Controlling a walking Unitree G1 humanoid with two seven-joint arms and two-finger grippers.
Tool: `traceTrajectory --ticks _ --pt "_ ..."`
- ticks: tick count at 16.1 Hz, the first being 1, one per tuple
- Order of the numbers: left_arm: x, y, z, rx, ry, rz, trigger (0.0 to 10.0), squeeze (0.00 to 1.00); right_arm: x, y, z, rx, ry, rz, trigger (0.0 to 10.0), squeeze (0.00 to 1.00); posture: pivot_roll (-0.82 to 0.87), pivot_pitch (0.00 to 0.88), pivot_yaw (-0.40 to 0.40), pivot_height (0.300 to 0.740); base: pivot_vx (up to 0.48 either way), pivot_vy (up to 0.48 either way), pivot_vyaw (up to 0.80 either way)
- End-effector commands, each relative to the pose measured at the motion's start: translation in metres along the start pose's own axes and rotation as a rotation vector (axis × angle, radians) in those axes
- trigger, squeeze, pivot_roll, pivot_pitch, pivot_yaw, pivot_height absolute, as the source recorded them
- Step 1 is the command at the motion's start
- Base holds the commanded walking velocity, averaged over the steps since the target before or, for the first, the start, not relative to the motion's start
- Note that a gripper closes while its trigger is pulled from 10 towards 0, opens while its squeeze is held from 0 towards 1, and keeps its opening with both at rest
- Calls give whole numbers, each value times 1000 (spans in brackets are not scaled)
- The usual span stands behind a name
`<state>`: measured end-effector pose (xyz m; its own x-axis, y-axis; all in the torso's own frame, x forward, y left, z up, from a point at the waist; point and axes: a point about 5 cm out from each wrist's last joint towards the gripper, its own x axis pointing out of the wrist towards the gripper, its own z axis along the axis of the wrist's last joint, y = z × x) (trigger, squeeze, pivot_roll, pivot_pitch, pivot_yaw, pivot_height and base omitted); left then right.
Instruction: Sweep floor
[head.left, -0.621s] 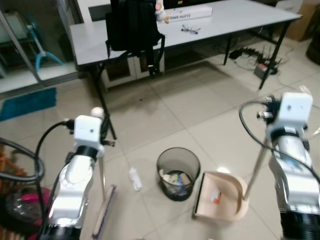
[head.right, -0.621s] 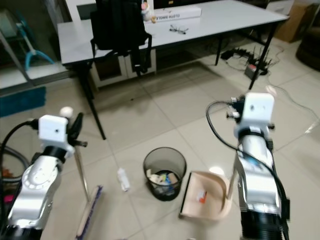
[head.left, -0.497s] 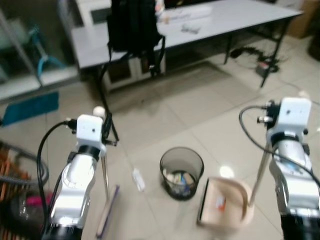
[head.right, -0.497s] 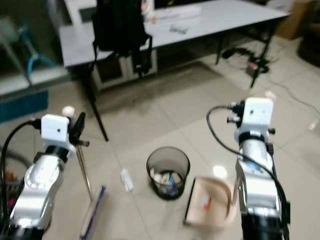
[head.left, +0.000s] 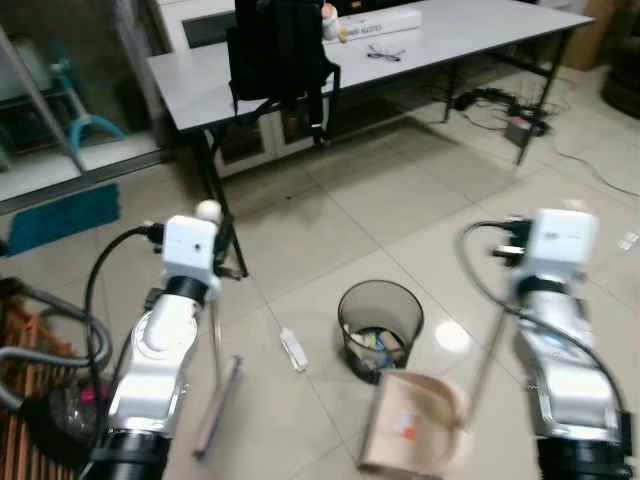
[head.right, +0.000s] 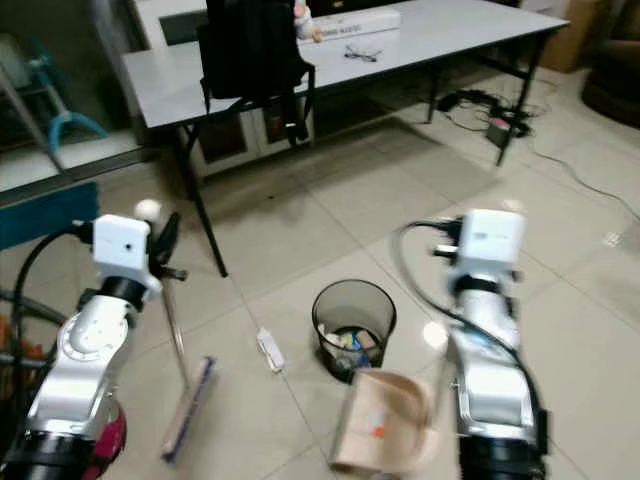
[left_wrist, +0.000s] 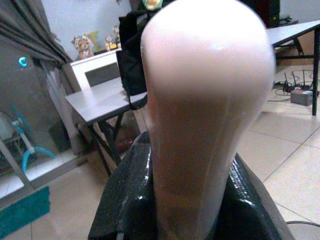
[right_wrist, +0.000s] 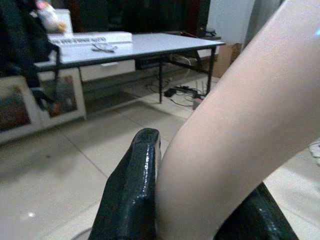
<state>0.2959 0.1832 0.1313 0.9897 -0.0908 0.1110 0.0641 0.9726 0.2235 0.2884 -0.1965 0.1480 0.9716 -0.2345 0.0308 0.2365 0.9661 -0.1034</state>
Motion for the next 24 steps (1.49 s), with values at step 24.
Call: traceTrajectory --ticks 24 --pt "2 -1 3 12 -36 53 10000 0 2 41 14 72 -47 132 10000 0 -40 13 29 740 0 343 -794"
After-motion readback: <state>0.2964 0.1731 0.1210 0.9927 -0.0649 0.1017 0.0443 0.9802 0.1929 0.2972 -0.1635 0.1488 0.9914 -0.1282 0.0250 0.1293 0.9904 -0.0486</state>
